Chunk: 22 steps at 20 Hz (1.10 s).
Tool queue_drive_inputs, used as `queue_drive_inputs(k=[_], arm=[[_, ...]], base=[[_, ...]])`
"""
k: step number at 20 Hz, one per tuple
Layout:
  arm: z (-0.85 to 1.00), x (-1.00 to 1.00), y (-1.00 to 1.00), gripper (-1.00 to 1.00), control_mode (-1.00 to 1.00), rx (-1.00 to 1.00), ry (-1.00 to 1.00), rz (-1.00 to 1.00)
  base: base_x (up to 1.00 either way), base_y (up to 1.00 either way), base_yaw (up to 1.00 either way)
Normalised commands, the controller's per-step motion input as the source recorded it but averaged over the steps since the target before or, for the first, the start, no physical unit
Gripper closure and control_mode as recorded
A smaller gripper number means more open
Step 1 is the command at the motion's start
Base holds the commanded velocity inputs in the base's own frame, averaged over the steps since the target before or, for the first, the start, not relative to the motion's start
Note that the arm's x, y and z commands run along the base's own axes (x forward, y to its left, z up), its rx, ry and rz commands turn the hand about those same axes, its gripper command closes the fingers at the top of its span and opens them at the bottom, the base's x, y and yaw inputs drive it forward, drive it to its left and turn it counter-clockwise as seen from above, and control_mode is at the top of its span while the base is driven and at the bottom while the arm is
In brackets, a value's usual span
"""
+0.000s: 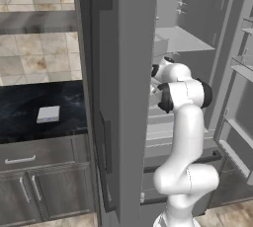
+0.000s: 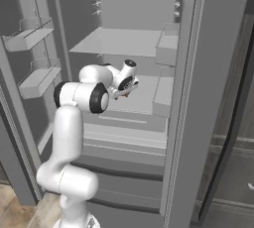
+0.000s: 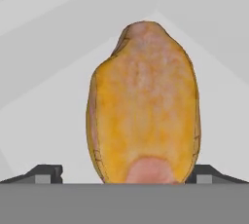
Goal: Take the chicken drumstick from the fridge and place it on the digital scale on the counter by the fridge. Wait a few seconds for a reading, then move it to the plate on the dining counter.
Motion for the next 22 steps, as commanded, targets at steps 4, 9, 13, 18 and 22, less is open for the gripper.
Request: queue_drive_inputs(k=[4,9,13,18,22], arm=[[-0.04,0.15,0.08,-1.00,-1.00,0.00,0.00,0.00],[0.00,0.00,0.00,-1.00,-1.00,0.00,0.00,0.00],[0.00,0.00,0.00,1.00,-1.00,0.00,0.00,0.00],[0.00,0.00,0.00,1.00,-1.00,0.00,0.00,0.00],[0.00,0.00,0.00,1.00,-1.00,0.00,0.00,0.00]], base=[[0.00,0.00,0.00],[0.00,0.00,0.00],[0.00,0.00,0.00],[0.00,0.00,0.00],[0.00,0.00,0.00]])
